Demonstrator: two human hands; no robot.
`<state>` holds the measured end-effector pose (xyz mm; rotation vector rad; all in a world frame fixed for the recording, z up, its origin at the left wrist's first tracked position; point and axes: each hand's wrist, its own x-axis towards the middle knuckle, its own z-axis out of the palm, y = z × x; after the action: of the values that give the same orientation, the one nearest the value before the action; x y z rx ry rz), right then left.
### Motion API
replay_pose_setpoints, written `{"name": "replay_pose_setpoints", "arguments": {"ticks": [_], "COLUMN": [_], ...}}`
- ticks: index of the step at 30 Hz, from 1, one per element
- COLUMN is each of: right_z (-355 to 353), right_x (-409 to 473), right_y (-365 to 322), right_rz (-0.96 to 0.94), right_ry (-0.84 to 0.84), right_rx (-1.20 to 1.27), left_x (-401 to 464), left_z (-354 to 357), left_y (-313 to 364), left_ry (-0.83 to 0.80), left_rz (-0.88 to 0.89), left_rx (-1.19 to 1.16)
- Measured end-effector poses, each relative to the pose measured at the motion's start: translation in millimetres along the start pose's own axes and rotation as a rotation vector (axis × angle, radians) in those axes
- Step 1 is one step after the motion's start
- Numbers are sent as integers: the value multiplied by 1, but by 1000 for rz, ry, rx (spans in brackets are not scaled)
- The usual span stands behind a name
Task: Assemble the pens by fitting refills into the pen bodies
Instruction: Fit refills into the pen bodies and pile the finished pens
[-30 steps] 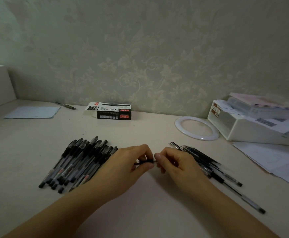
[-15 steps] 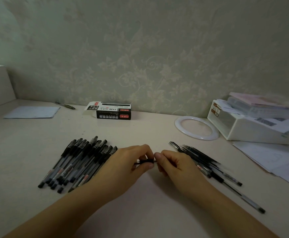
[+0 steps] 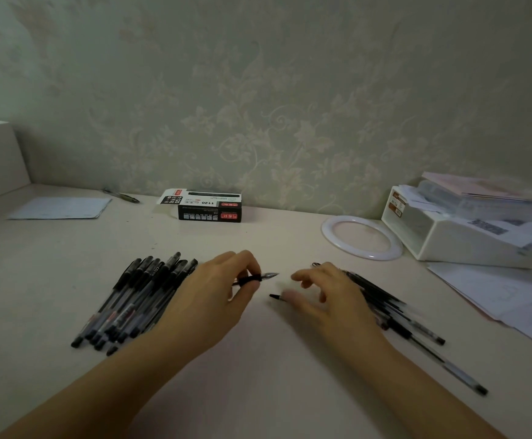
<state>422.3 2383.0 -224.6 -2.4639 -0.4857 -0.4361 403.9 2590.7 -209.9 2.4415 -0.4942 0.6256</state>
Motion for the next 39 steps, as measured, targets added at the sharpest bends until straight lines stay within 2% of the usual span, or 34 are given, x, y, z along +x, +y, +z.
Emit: {"name": "replay_pose_setpoints", "arguments": {"ticks": [3, 9, 19, 26, 39], "right_z": [8, 0, 0, -5, -8], "right_x": [-2, 0, -2, -4, 0], "right_y": [2, 5, -9, -7, -11], "right_rz": [-61, -18, -199, -138, -174], "right_ry": [-69, 29, -57, -50, 46], "right_rx": [-63, 110, 178, 312, 296], "left_x": [-1, 0, 0, 1, 2], "left_z": [2, 0, 1, -1, -2], "left_y": [-4, -6, 5, 7, 18], "left_ry": [-56, -121, -160, -150, -25], "left_rz": [-23, -24, 60, 93, 97], "left_rx": [23, 16, -34, -86, -86]}}
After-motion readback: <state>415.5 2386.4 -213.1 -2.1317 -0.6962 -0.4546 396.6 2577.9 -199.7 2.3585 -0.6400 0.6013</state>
